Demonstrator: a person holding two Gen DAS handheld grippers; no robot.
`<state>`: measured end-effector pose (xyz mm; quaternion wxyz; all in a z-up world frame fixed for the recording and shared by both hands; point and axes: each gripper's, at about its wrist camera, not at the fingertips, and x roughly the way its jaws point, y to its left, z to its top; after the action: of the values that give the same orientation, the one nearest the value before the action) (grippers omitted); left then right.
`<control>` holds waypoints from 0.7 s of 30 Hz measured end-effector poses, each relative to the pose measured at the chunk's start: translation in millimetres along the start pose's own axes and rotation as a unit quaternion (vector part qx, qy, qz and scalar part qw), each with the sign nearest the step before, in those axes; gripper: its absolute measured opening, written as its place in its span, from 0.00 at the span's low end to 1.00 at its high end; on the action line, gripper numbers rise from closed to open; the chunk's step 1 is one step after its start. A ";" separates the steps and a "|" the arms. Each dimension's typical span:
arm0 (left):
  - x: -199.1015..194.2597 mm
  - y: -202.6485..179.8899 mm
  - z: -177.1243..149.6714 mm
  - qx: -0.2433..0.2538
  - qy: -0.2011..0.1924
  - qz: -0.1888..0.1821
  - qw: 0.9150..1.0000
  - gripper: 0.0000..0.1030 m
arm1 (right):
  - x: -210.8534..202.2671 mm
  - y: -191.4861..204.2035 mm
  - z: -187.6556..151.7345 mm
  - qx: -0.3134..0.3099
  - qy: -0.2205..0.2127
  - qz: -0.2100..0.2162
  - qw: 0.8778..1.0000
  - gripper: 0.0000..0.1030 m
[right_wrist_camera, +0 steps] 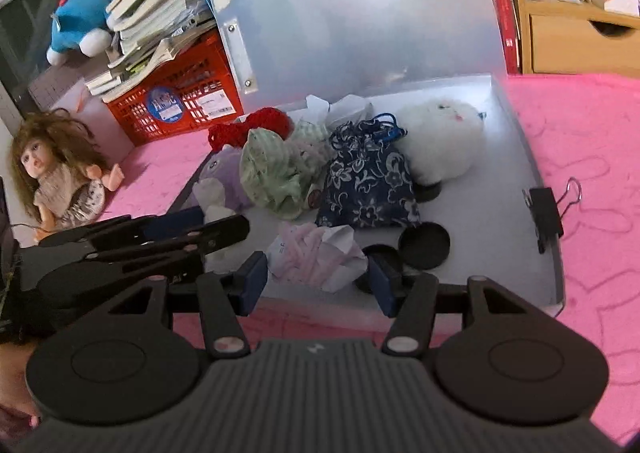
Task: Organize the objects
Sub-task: 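Carry the white tissue and pink-white cloth into the box and lower them, then open both grippers to release the tissue and cloth in the box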
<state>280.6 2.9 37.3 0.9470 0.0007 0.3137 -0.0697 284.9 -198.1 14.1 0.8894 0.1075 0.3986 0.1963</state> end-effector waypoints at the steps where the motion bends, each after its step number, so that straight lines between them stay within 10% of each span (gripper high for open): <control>1: -0.5 1.1 -0.4 -0.002 0.001 0.000 1.000 0.47 | 1.6 0.1 1.4 0.003 0.006 -0.003 1.000 0.57; 21: 11.1 2.3 -4.8 -0.012 0.012 -0.003 1.000 0.47 | 5.1 -24.2 9.4 0.005 0.001 -0.152 0.988 0.59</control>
<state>286.9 4.0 26.7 0.9427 -0.0107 0.3262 -0.0689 301.4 -217.9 8.5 0.9079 0.0498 0.4123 0.0565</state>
